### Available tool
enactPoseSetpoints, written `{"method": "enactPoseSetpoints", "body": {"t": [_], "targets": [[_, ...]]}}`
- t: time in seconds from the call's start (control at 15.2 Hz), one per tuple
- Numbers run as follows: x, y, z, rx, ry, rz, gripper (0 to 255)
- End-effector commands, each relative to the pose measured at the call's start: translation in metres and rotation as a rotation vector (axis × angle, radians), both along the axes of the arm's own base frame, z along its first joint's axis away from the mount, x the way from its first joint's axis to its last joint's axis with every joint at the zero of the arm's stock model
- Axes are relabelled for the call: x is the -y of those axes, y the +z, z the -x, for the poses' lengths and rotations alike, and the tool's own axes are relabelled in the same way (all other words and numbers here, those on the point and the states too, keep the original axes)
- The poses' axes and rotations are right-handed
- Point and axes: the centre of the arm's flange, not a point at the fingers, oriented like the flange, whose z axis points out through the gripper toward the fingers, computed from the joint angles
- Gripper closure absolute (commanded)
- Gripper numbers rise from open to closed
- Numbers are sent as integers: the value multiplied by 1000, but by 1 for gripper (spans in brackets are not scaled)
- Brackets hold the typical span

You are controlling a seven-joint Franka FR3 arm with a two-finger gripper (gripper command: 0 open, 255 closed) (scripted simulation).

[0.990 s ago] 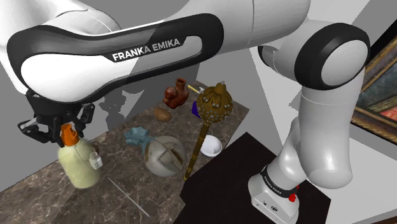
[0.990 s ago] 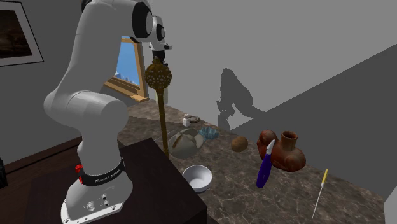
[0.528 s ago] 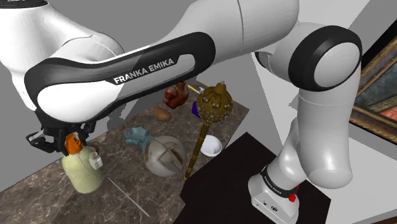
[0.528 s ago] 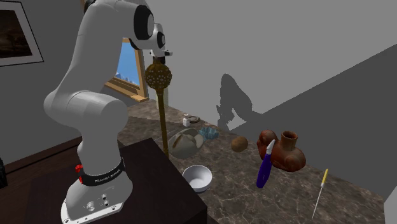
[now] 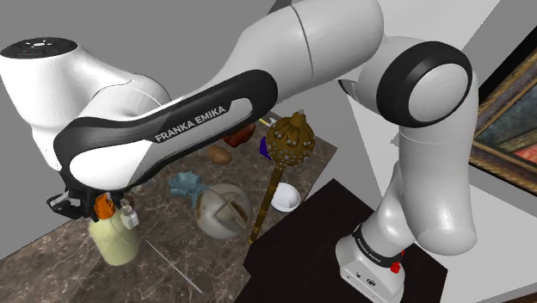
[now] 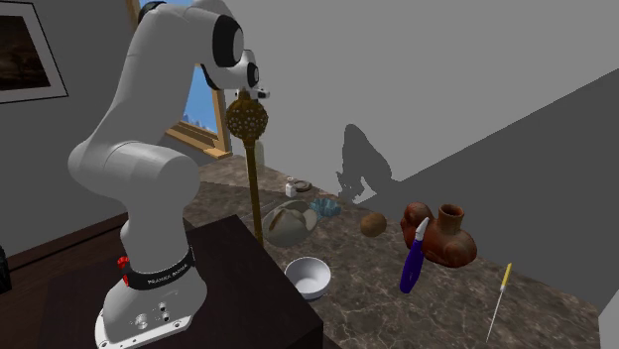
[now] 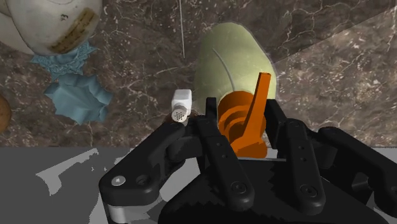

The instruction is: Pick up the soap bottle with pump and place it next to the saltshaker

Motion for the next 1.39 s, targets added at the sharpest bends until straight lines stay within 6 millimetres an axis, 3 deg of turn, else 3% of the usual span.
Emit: {"method": "enactPoseSetpoints", "body": {"t": [0.0,1.32], "targets": [[0,-9,0,1,0,-1,255],[0,-115,0,1,0,-1,255]]}}
